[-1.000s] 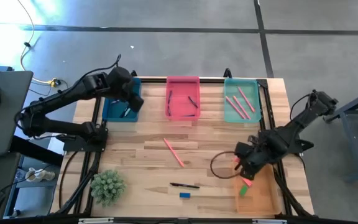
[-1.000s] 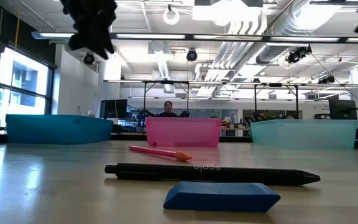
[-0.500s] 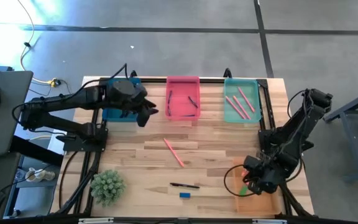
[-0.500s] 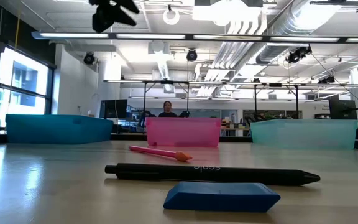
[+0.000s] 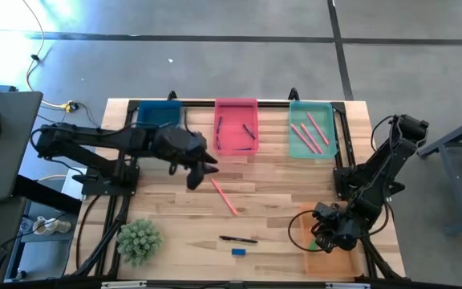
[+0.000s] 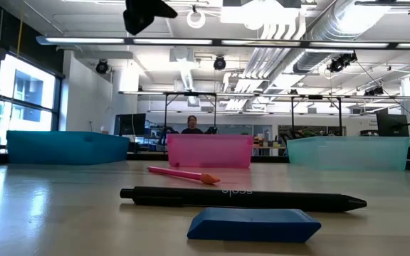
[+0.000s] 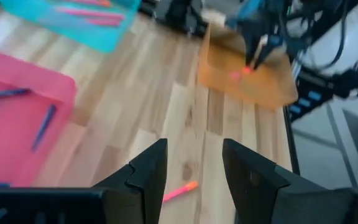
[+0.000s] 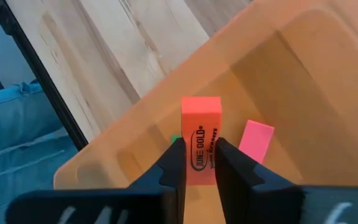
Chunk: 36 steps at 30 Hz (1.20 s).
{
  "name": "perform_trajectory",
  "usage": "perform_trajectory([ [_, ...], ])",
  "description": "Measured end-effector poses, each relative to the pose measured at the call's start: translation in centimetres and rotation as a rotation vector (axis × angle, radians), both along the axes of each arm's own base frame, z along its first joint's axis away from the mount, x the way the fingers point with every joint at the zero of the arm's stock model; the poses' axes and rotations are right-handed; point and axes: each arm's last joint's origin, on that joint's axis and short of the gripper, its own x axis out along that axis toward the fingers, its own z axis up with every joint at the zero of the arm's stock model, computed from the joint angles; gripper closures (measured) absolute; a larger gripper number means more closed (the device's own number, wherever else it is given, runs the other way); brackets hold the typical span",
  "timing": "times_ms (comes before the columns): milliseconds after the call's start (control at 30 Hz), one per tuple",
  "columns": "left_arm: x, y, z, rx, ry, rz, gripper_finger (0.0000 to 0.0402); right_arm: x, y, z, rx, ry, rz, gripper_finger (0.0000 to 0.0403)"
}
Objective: Sort crayons/erasers/pens/pencils in bins
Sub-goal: Put the orange eraser into the orange bin, then put the black pen into the blue bin
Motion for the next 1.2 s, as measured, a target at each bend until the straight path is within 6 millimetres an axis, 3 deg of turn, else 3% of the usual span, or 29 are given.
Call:
perform_trajectory([
  [467,3.2,-3.1,-3.8,-0.023,0.133,-0.097,0.0245,-0.1,-0.2,-0.1,0.021,0.041,-0.088,0.0242],
  [867,3.8,-4.0,-3.9,-0.019,0.099,-0.122,0.0182,0.5,0.4,2.0,0.047,-0.027,-0.158,0.0236],
  [1200,3.7,-5.4,-3.8,-0.004,0.091,-0.178,0.0176,0.9,0.1,4.5,-0.047,-0.084,-0.194,0.0236],
])
